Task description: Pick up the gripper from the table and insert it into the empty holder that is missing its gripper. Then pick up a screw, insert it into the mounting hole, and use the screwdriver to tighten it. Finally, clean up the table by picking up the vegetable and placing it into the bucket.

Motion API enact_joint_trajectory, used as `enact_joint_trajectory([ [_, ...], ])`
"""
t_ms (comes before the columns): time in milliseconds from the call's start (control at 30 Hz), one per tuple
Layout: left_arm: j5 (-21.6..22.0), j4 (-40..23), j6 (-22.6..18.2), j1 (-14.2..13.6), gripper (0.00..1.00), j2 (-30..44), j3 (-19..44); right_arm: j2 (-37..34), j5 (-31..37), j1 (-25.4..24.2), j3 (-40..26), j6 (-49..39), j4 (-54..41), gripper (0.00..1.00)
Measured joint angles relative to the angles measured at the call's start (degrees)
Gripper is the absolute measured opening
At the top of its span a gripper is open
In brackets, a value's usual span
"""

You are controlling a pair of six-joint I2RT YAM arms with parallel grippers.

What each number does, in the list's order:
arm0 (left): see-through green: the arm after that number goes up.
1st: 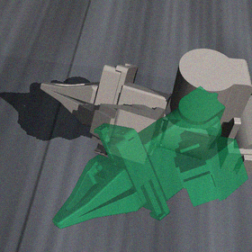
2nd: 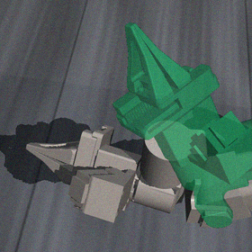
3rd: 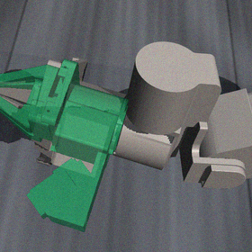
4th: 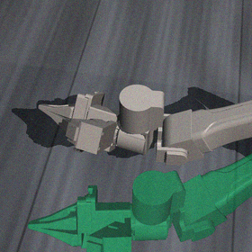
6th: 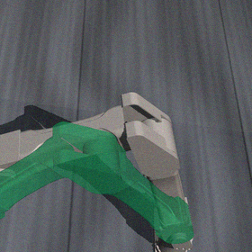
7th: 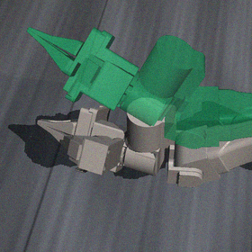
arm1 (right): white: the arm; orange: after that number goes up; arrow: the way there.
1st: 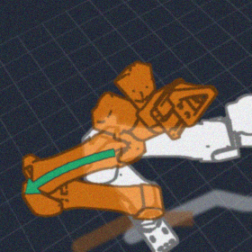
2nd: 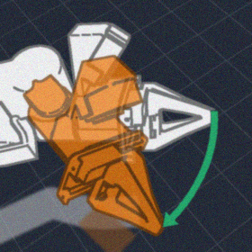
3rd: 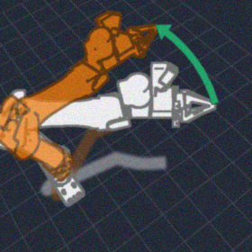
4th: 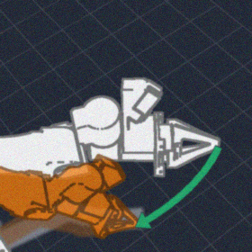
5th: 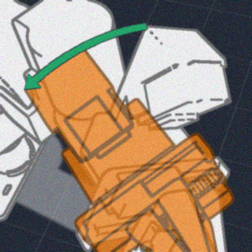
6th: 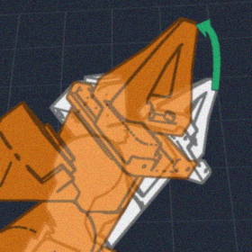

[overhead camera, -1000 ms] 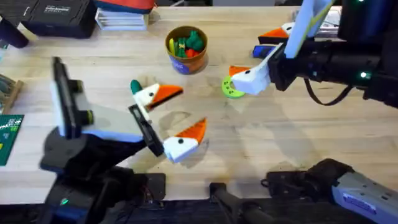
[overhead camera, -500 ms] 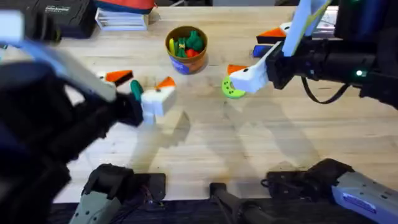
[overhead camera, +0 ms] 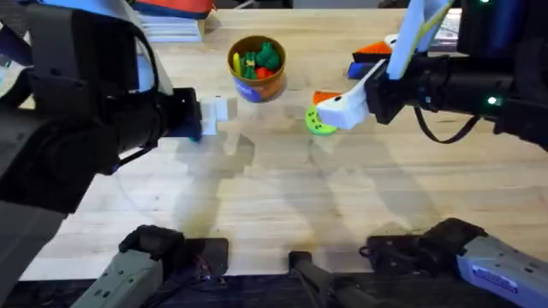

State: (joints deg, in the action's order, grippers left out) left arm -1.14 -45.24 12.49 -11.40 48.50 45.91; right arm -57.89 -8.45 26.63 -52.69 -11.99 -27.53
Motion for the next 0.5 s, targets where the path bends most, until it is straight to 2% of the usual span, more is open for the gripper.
enact_joint_trajectory([
  [133, 2.07, -0.2, 1.75, 0.0, 0.986, 2.37, 0.01, 0.0, 0.0, 0.0, 0.0, 0.0, 0.0, 0.994],
  [333, 8.41, -1.31, 9.07, 0.0, 0.986, 9.07, 0.02, 0.0, 0.0, 0.0, 0.0, 0.0, 0.02, 0.993],
  [500, 11.49, -1.31, 14.84, 0.31, 0.986, 13.53, 0.02, 0.0, 0.0, 0.0, 0.0, 0.01, 0.01, 0.993],
])
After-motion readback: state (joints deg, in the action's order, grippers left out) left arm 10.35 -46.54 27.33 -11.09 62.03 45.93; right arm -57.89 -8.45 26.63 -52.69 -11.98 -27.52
